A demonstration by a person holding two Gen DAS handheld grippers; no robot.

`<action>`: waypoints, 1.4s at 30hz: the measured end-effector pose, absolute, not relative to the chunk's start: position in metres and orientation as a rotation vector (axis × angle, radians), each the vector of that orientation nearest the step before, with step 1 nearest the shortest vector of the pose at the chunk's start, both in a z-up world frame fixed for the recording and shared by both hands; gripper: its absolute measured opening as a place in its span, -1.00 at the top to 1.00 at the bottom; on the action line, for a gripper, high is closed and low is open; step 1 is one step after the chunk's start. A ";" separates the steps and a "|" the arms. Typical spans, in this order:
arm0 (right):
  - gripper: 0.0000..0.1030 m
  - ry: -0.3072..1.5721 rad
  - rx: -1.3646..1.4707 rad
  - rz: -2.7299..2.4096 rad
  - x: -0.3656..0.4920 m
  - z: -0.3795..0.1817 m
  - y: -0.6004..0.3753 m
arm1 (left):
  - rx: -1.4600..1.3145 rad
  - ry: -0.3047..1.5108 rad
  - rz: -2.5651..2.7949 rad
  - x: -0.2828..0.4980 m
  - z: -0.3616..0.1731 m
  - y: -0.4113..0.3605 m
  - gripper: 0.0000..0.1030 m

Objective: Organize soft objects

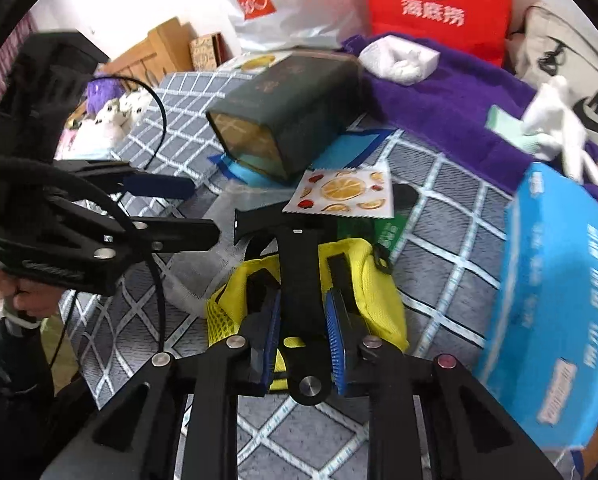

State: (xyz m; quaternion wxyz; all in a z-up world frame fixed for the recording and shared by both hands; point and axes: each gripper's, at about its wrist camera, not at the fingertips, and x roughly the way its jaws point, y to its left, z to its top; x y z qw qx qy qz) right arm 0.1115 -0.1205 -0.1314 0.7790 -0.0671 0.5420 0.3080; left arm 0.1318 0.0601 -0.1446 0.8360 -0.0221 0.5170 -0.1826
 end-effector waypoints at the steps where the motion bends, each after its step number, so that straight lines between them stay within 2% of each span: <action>1: 0.57 1.160 -0.133 0.660 0.109 -0.126 -0.126 | -0.041 1.090 -0.399 0.134 -0.144 0.058 -0.27; 7: 0.57 1.113 -0.059 0.632 0.098 -0.102 -0.156 | 0.074 1.074 -0.407 0.146 -0.153 0.036 -0.24; 10: 0.57 1.107 -0.031 0.603 0.094 -0.097 -0.170 | 0.138 1.069 -0.423 0.147 -0.158 0.025 -0.02; 15: 0.57 1.101 -0.007 0.581 0.091 -0.097 -0.183 | 0.221 1.042 -0.420 0.148 -0.163 0.014 0.13; 17: 0.57 1.098 0.009 0.578 0.092 -0.099 -0.186 | 0.234 1.041 -0.447 0.146 -0.163 0.011 0.42; 33: 0.57 1.046 0.059 0.614 0.077 -0.089 -0.199 | 0.174 1.098 -0.441 0.109 -0.152 0.038 0.41; 34: 0.57 1.048 0.063 0.616 0.077 -0.090 -0.200 | 0.188 1.094 -0.438 0.109 -0.152 0.036 0.37; 35: 0.57 1.051 0.066 0.617 0.077 -0.091 -0.200 | 0.201 1.095 -0.433 0.111 -0.153 0.033 0.24; 38: 0.57 1.055 0.073 0.613 0.076 -0.091 -0.199 | 0.213 1.101 -0.444 0.120 -0.155 0.024 0.12; 41: 0.57 1.060 0.070 0.608 0.075 -0.092 -0.199 | 0.241 1.101 -0.441 0.127 -0.161 0.017 0.13; 42: 0.57 1.060 0.069 0.607 0.075 -0.092 -0.199 | 0.249 1.094 -0.438 0.128 -0.160 0.016 0.21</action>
